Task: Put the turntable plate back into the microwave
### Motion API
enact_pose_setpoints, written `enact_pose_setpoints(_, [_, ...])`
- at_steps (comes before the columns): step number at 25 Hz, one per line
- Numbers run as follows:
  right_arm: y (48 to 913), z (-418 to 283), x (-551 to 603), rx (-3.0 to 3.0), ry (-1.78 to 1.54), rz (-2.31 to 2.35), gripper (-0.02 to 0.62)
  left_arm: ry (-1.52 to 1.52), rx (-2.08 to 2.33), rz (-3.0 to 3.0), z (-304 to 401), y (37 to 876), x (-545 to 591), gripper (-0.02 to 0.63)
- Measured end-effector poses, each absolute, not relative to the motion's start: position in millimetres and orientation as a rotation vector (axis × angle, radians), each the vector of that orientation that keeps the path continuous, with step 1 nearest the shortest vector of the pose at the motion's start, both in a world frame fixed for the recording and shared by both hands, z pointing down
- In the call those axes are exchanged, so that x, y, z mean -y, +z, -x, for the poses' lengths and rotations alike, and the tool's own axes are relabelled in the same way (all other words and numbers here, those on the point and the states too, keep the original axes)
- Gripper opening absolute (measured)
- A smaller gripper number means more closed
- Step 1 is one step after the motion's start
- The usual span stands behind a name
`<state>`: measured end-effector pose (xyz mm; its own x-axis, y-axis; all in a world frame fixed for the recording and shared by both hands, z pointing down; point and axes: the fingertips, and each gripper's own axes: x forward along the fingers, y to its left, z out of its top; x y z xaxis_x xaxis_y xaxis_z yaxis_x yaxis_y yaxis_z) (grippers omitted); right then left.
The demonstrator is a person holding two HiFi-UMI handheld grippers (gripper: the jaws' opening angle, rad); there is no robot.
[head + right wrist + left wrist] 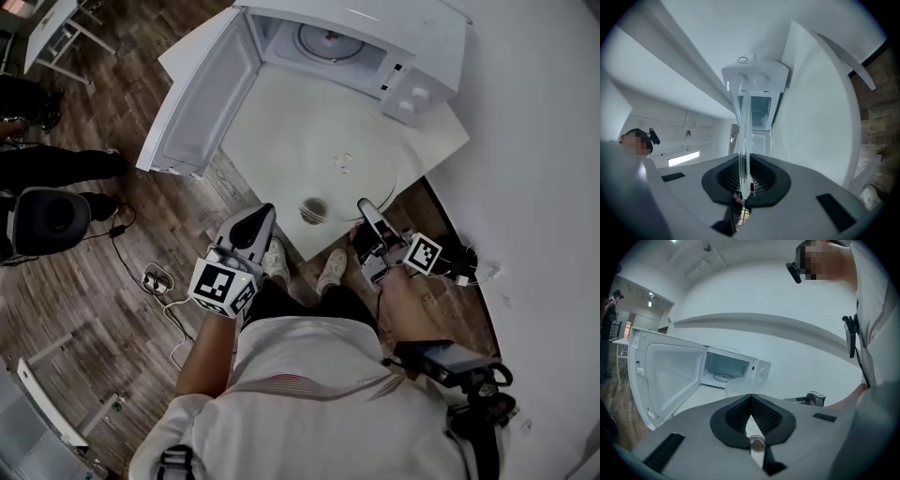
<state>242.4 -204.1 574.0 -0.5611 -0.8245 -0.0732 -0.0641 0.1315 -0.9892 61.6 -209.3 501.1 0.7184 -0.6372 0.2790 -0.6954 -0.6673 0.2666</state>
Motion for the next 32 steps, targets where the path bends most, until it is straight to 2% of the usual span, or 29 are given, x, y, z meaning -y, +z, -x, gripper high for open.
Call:
enact_pose_setpoints(7, [538, -196, 243, -1.671, -1.437, 0.932, 0.028, 0.122, 0.944, -2.643, -15, 467, 237, 0.011])
enact_pose_setpoints(18, [560, -182, 334, -1.526, -1.378, 1.044, 0.028, 0.107, 0.978, -2.620, 32, 469, 255, 0.011])
enact_pose_setpoints(32, [611, -207, 465, -1.454, -1.365, 1.146, 0.028, 0.144, 1.107, -2.513, 24, 496, 294, 0.011])
